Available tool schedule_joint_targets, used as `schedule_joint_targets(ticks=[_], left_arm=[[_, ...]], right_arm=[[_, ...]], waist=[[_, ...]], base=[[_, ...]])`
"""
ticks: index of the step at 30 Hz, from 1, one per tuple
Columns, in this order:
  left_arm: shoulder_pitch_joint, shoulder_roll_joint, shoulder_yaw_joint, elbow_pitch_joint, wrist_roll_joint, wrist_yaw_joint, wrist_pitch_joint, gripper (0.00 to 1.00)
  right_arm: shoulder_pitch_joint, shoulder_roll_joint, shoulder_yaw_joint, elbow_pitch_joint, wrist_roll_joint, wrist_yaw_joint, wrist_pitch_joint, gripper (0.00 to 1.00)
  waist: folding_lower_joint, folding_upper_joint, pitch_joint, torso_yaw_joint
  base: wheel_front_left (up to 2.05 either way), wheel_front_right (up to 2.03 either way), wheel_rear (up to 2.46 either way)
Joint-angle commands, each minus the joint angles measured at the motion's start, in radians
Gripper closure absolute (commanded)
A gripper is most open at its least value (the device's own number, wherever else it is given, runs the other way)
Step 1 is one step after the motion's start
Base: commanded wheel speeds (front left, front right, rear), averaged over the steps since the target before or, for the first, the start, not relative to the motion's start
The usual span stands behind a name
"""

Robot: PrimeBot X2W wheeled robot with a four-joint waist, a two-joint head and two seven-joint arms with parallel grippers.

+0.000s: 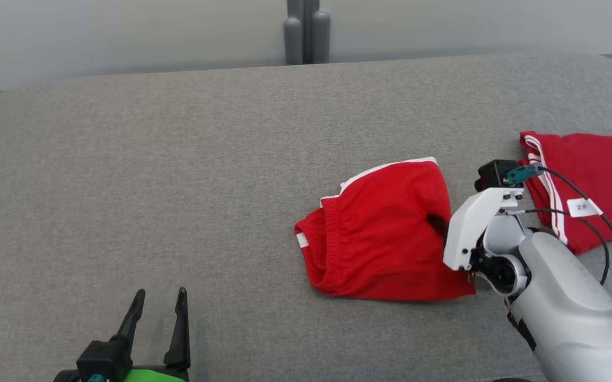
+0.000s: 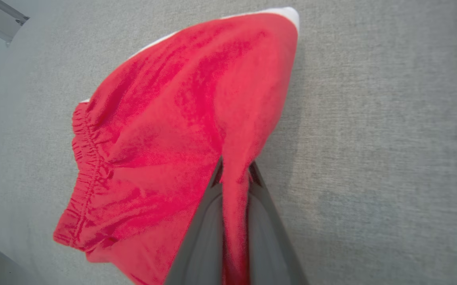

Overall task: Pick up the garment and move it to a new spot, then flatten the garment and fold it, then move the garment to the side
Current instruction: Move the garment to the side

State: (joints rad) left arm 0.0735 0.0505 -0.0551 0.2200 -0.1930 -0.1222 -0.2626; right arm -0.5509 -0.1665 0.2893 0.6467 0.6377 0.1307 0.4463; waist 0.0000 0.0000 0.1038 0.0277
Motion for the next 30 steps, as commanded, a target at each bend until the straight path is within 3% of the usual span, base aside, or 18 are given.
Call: schedule_joint_targets(ticks=[1,7,13,19,30], left_arm=[[-0.007,0.001,0.001,-0.008,-0.007,0.005,-0.002,0.00],[-0.050,0.001,-0.020,-0.027,-0.005,0.006,-0.002,0.00],[-0.083,0.002,-0.023,-0.026,-0.001,0.004,-0.002,0.00],[-0.090,0.002,-0.027,-0.024,-0.007,0.001,-0.002,0.00],[-0.112,0.002,-0.047,-0.017,-0.021,-0.003,-0.002,0.00]], right_arm=[[-0.020,-0.013,0.005,-0.009,-0.003,0.000,-0.006,1.00],[-0.106,-0.089,0.033,-0.080,-0.015,0.000,0.018,1.00],[-0.193,-0.158,0.040,-0.139,-0.017,0.000,0.119,1.00],[-0.222,-0.240,0.006,-0.187,-0.014,0.000,0.229,1.00],[-0.251,-0.357,-0.126,-0.169,-0.106,0.000,0.371,1.00]], waist=[[0.0000,0.0000,0.014,-0.062],[0.0000,0.0000,0.051,-0.156],[0.0000,0.0000,0.069,-0.188],[0.0000,0.0000,0.082,-0.161],[0.0000,0.0000,0.127,-0.072]], base=[[0.00,0.00,0.00],[0.00,0.00,0.00],[0.00,0.00,0.00],[0.00,0.00,0.00],[0.00,0.00,0.00]])
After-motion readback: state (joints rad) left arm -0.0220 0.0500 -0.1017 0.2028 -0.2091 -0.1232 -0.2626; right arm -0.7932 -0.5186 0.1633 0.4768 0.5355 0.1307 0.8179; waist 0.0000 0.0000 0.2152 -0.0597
